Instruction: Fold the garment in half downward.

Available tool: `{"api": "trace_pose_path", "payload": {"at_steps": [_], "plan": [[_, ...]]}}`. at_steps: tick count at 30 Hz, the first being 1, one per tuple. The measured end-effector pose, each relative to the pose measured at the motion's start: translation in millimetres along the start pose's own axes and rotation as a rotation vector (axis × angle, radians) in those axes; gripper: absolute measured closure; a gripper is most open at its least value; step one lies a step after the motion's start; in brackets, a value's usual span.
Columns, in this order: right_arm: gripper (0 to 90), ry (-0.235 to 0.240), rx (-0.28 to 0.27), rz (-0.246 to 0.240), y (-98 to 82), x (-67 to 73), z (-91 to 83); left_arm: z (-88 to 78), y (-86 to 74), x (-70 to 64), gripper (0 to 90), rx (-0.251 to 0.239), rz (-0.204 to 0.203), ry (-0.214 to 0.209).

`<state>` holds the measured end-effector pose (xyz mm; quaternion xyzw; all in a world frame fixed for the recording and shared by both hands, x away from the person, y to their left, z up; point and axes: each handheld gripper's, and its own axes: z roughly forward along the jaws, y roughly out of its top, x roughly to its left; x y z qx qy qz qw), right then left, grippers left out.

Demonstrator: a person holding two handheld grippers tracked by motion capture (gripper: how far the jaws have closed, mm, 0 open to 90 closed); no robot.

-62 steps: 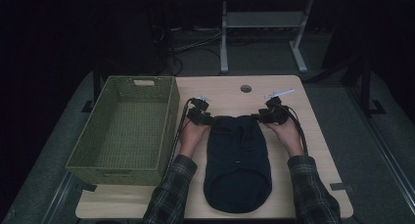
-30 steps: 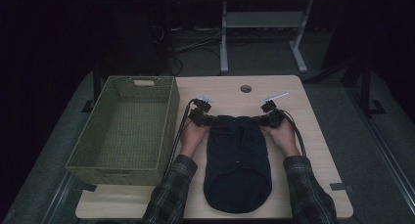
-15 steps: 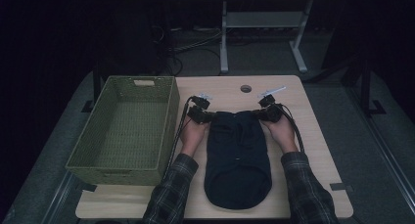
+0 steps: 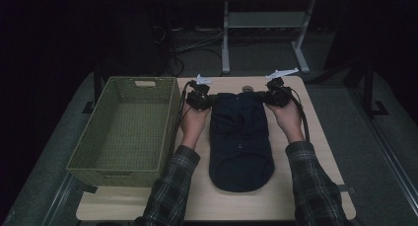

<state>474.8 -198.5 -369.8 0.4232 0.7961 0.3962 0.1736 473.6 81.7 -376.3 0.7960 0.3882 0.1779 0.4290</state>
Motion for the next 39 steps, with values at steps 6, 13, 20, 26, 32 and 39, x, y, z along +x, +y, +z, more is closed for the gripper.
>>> {"api": "trace_pose_path", "payload": {"at_steps": [6,13,20,26,32,39], "plan": [[83.8,-0.007,-0.05,-0.026,5.9,2.8,-19.6,-13.3,8.6,-12.0,82.3,-0.038,0.069,0.002],[83.6,0.031,-0.054,-0.036,-18.4,8.3,-28.6,-18.8,-5.4,-22.1,82.2,-0.035,0.104,-0.029],[83.6,0.059,-0.071,-0.042,-39.6,18.1,-40.5,-31.2,-20.3,-34.1,82.2,-0.037,0.121,-0.056],[83.6,0.078,-0.082,-0.055,-56.1,34.1,-51.9,-45.2,-33.3,-44.5,82.1,-0.035,0.148,-0.064],[83.5,0.104,-0.074,-0.048,-75.2,46.1,-60.3,-54.6,-52.0,-53.6,81.9,-0.016,0.13,-0.111],[83.4,0.13,-0.029,-0.057,-97.9,58.7,-65.3,-60.3,-79.6,-62.9,81.9,0.029,0.099,-0.186]]}}
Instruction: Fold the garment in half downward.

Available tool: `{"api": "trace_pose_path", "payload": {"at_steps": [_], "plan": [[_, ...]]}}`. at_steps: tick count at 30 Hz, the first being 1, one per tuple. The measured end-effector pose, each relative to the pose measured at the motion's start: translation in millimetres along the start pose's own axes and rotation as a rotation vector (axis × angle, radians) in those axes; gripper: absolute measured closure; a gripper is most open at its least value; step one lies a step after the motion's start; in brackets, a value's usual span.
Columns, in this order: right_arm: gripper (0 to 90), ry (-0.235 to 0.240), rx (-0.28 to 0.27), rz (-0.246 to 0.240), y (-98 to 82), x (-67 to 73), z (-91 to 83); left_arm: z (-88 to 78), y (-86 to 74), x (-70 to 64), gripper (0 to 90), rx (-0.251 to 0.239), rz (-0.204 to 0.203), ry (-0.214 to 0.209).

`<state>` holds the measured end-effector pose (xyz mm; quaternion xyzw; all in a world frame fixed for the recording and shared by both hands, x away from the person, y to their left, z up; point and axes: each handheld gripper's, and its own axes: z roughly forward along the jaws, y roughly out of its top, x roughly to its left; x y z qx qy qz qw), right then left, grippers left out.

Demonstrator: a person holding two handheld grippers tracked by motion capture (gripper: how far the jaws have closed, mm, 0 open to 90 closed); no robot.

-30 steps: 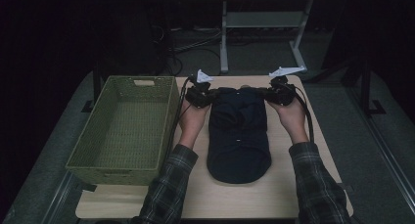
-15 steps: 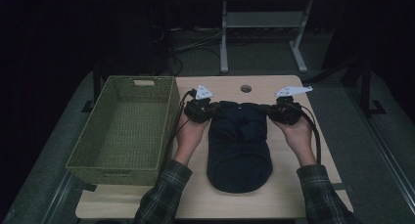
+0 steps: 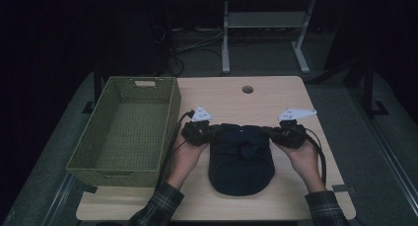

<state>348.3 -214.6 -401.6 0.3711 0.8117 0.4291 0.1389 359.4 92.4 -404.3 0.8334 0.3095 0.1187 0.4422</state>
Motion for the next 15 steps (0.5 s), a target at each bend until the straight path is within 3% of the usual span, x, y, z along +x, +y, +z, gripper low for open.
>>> {"api": "trace_pose_path", "payload": {"at_steps": [10,15], "plan": [[83.3,0.044,0.057,0.03,-31.1,17.9,-2.6,1.1,-27.1,-17.0,81.7,0.087,0.004,-0.064],[83.3,0.066,0.099,0.036,-46.9,24.9,1.1,4.8,-36.2,-23.7,81.7,0.114,0.02,-0.065]]}}
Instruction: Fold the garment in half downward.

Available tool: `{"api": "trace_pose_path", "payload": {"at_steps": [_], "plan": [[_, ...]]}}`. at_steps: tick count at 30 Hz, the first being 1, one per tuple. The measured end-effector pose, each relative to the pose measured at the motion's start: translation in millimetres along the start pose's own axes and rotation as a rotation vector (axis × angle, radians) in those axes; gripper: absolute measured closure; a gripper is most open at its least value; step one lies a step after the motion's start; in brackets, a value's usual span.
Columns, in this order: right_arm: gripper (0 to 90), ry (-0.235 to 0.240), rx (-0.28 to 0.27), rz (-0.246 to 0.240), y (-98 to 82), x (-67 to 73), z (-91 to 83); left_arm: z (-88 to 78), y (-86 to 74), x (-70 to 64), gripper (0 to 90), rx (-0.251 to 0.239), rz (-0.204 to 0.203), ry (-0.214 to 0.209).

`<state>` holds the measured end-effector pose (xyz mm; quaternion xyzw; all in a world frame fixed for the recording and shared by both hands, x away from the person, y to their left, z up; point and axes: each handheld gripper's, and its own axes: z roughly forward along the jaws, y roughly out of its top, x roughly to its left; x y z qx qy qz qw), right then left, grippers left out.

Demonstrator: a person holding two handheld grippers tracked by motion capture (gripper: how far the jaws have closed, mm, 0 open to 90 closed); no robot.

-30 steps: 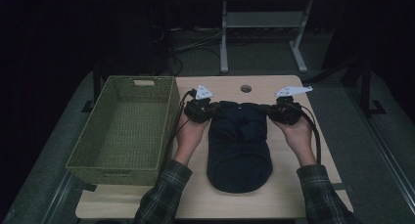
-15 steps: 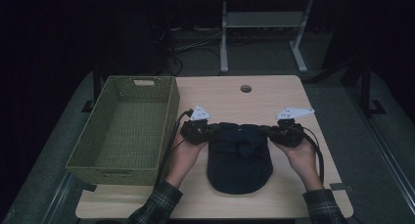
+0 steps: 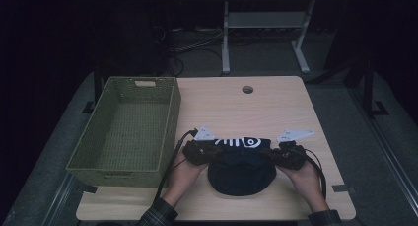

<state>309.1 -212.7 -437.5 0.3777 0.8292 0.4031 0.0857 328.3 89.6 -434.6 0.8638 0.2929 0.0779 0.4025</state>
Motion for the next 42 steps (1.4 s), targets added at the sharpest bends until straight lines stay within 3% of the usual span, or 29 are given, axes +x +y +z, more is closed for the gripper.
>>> {"api": "trace_pose_path", "payload": {"at_steps": [6,19,25,29,34,36,38,42], "plan": [[83.3,0.001,0.031,0.011,-4.2,-0.9,11.0,10.8,1.5,1.1,82.0,0.007,0.024,0.053],[83.2,-0.067,-0.012,0.033,17.5,-22.8,26.0,29.8,27.9,34.8,81.9,0.003,-0.021,0.113],[80.1,-0.059,-0.021,0.034,18.5,-22.0,21.5,20.6,29.9,32.8,78.4,-0.017,-0.031,0.092],[64.2,-0.053,-0.049,0.016,22.5,-18.1,9.9,5.5,34.6,29.1,67.6,-0.057,-0.03,0.083],[58.5,-0.027,-0.132,0.003,35.3,-11.4,-11.0,-13.5,44.4,24.0,57.5,-0.124,-0.017,0.072],[59.0,-0.017,-0.153,-0.002,41.2,-10.2,-17.2,-21.8,50.1,22.3,56.4,-0.151,-0.008,0.065],[65.4,-0.013,-0.165,-0.008,46.4,-10.4,-21.5,-25.9,55.8,22.2,57.5,-0.168,0.001,0.066],[80.2,-0.035,-0.159,0.002,52.6,-18.5,-20.0,-21.3,64.3,27.9,77.4,-0.172,-0.003,0.059]]}}
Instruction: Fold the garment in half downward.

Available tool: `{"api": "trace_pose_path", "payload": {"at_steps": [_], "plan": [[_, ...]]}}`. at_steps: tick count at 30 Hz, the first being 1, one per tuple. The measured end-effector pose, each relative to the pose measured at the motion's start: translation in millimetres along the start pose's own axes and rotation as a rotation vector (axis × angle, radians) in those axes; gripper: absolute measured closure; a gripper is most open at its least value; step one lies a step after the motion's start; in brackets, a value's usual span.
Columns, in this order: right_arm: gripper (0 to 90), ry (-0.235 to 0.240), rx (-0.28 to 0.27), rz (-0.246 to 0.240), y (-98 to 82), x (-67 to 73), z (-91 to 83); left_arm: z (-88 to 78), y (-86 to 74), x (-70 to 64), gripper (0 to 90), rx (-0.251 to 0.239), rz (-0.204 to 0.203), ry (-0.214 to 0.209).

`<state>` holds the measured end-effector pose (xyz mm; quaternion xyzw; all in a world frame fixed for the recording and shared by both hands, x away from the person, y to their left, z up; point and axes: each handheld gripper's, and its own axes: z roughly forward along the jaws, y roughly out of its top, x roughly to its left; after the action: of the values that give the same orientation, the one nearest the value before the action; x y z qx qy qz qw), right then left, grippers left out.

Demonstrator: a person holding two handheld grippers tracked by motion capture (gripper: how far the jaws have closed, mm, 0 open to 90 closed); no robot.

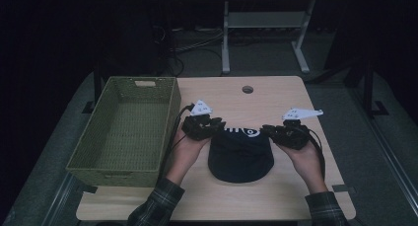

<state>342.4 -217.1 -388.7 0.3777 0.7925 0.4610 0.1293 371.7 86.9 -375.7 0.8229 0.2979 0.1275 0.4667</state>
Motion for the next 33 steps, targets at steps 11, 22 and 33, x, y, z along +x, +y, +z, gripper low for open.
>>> {"api": "trace_pose_path", "payload": {"at_steps": [11,22,33], "plan": [[89.9,0.011,0.102,0.017,-17.7,-8.6,24.8,24.8,-16.4,9.7,89.7,0.103,-0.042,-0.068],[89.9,0.063,0.107,-0.006,-40.9,17.5,5.7,4.8,-35.6,-16.7,89.7,0.136,0.003,-0.125],[90.0,0.084,0.177,-0.007,-64.3,32.8,6.6,8.1,-61.0,-35.4,89.8,0.223,0.062,-0.154]]}}
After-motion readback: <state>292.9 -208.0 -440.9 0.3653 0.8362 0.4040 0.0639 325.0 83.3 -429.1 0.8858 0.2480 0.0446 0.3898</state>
